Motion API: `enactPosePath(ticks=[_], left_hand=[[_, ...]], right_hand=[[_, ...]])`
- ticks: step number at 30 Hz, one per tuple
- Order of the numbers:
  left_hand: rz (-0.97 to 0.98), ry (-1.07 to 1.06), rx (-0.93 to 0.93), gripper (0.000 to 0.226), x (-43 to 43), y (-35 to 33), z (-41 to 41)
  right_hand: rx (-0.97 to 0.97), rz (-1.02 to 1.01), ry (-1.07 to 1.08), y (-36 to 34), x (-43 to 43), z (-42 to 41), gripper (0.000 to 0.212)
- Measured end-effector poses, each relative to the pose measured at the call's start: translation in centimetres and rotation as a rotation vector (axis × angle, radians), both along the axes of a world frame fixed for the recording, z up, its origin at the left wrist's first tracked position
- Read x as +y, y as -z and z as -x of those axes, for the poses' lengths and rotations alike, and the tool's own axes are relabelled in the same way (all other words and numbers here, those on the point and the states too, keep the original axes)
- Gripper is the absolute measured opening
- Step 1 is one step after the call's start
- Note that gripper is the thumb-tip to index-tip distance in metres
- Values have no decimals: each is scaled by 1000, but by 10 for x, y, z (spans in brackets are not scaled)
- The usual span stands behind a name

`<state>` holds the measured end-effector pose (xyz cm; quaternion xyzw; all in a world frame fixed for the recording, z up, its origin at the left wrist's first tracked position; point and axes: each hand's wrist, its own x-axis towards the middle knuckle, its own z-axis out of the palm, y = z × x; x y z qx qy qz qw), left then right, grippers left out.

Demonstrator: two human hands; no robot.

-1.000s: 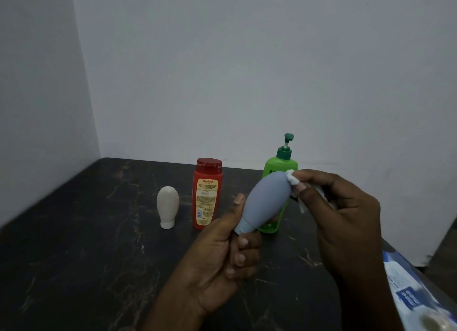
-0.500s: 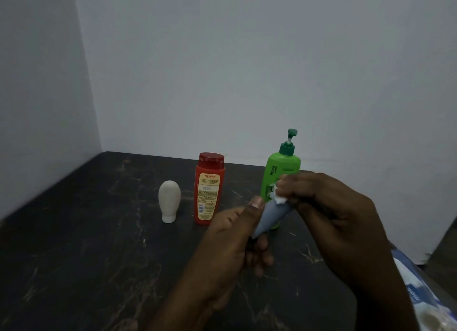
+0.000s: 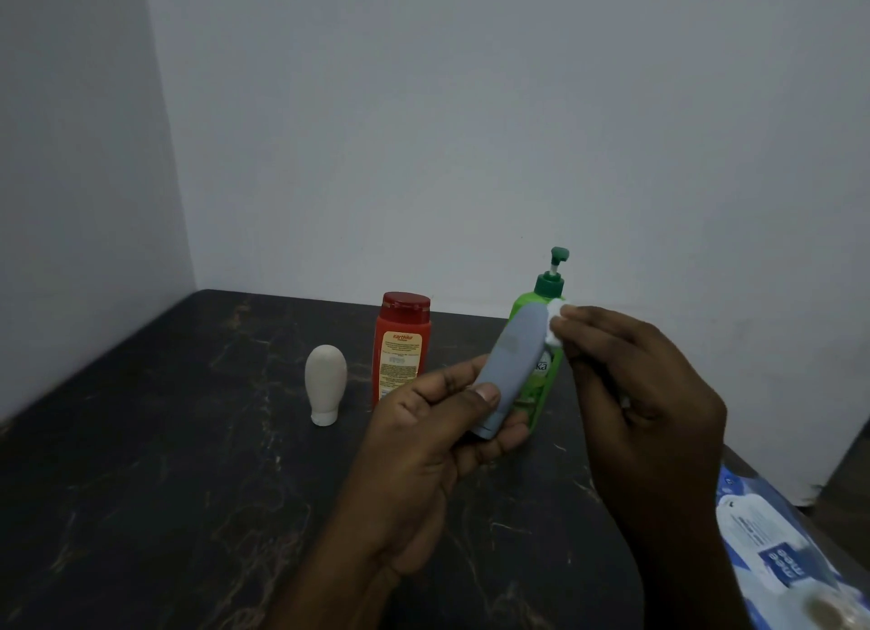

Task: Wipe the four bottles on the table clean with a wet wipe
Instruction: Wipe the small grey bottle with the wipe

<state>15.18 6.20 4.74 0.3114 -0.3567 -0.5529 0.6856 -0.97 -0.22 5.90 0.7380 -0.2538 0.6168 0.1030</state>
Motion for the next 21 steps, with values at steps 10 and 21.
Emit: enactPosePath(ticks=[10, 21], left_hand=[[13, -118, -28, 56, 1, 1, -2], [136, -237, -23, 59, -4, 2, -5]], right_hand=[[115, 5, 39, 5, -5, -12, 32], [201, -60, -228, 1, 7, -15, 20]])
